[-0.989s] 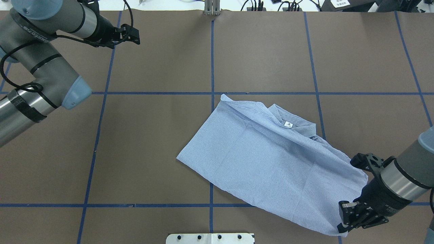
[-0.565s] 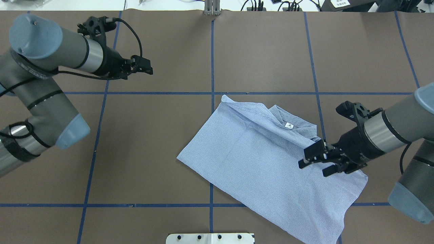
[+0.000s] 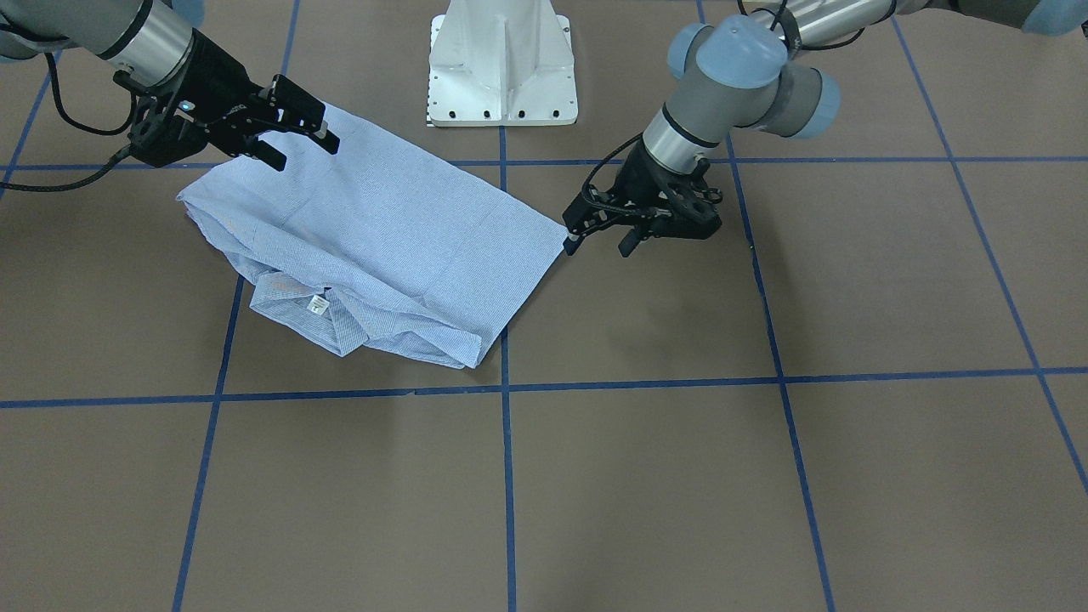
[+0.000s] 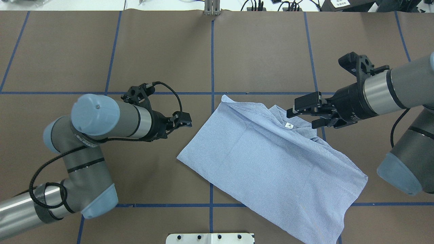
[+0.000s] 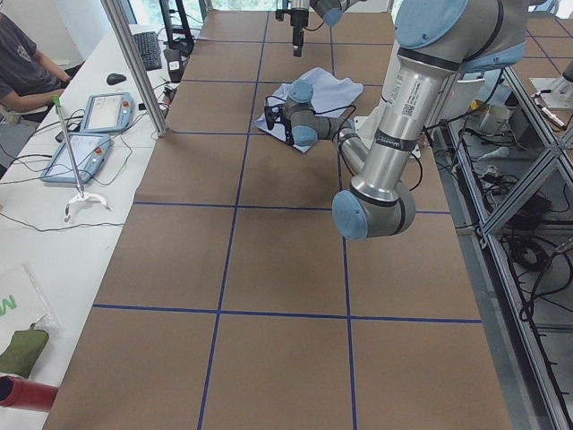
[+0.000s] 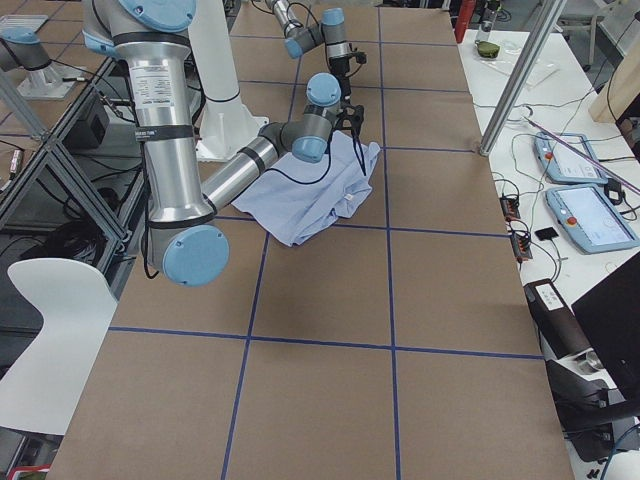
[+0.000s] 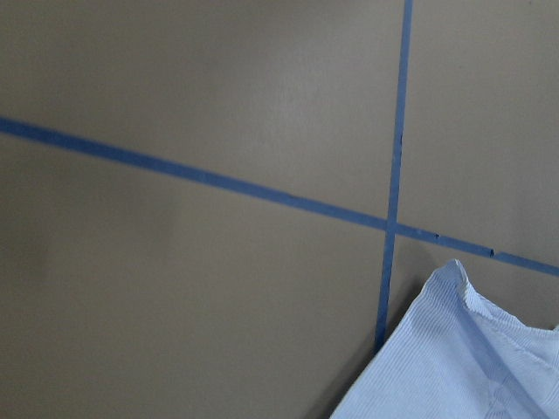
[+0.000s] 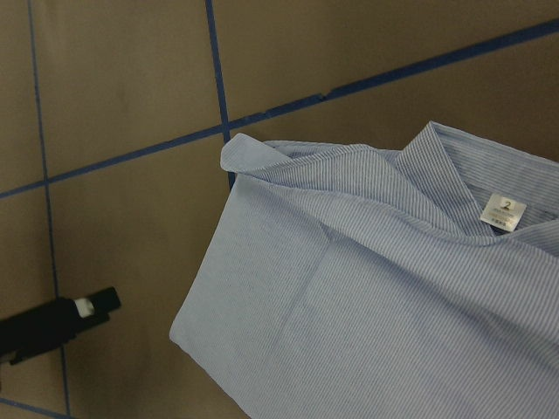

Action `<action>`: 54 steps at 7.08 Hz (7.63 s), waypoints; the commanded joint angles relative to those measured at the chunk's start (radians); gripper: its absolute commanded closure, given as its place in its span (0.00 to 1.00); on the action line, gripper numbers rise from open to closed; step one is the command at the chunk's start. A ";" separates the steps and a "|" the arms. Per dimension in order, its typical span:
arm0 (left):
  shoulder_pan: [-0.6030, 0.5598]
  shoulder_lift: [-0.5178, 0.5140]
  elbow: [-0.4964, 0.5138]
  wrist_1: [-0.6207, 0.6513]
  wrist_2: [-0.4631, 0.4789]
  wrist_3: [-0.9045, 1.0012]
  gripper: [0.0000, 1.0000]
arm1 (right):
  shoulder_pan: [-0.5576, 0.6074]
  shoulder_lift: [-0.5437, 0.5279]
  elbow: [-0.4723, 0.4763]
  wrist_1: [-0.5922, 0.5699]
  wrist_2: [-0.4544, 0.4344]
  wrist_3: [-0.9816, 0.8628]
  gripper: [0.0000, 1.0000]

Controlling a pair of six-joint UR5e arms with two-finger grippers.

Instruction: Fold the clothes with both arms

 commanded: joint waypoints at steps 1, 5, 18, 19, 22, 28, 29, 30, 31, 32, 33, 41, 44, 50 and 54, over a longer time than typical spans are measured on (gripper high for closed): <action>0.067 -0.070 0.054 0.130 0.043 -0.041 0.04 | 0.028 0.020 -0.003 0.000 -0.014 -0.002 0.00; 0.074 -0.059 0.059 0.182 0.069 -0.039 0.12 | 0.026 0.020 -0.012 -0.002 -0.015 0.000 0.00; 0.125 -0.075 0.080 0.216 0.069 -0.039 0.39 | 0.028 0.020 -0.026 -0.009 -0.014 0.000 0.00; 0.125 -0.076 0.079 0.216 0.066 -0.039 0.57 | 0.028 0.020 -0.027 -0.009 -0.014 0.000 0.00; 0.123 -0.076 0.068 0.216 0.061 -0.042 0.91 | 0.028 0.020 -0.029 -0.009 -0.014 0.000 0.00; 0.007 -0.047 0.025 0.218 0.060 0.035 1.00 | 0.031 0.019 -0.040 -0.009 -0.017 0.000 0.00; -0.052 -0.055 0.060 0.213 0.060 0.096 1.00 | 0.034 0.019 -0.040 -0.009 -0.017 0.000 0.00; -0.100 -0.094 0.133 0.198 0.060 0.135 1.00 | 0.036 0.019 -0.040 -0.009 -0.017 0.000 0.00; -0.137 -0.183 0.242 0.181 0.063 0.210 1.00 | 0.036 0.019 -0.040 -0.009 -0.018 0.000 0.00; -0.157 -0.244 0.377 0.064 0.066 0.247 1.00 | 0.036 0.020 -0.040 -0.009 -0.026 0.000 0.00; -0.173 -0.309 0.518 -0.065 0.071 0.275 1.00 | 0.039 0.020 -0.040 -0.009 -0.026 0.000 0.00; -0.239 -0.503 0.881 -0.387 0.206 0.442 1.00 | 0.031 0.023 -0.055 -0.008 -0.066 -0.002 0.00; -0.242 -0.501 0.867 -0.390 0.207 0.433 0.00 | -0.003 0.022 -0.060 -0.009 -0.129 -0.002 0.00; -0.285 -0.009 0.285 -0.348 0.037 0.450 0.00 | -0.213 0.238 -0.070 -0.499 -0.415 -0.224 0.00; -0.272 -0.003 0.041 -0.017 -0.044 0.441 0.00 | -0.340 0.292 -0.233 -0.517 -0.603 -0.295 0.00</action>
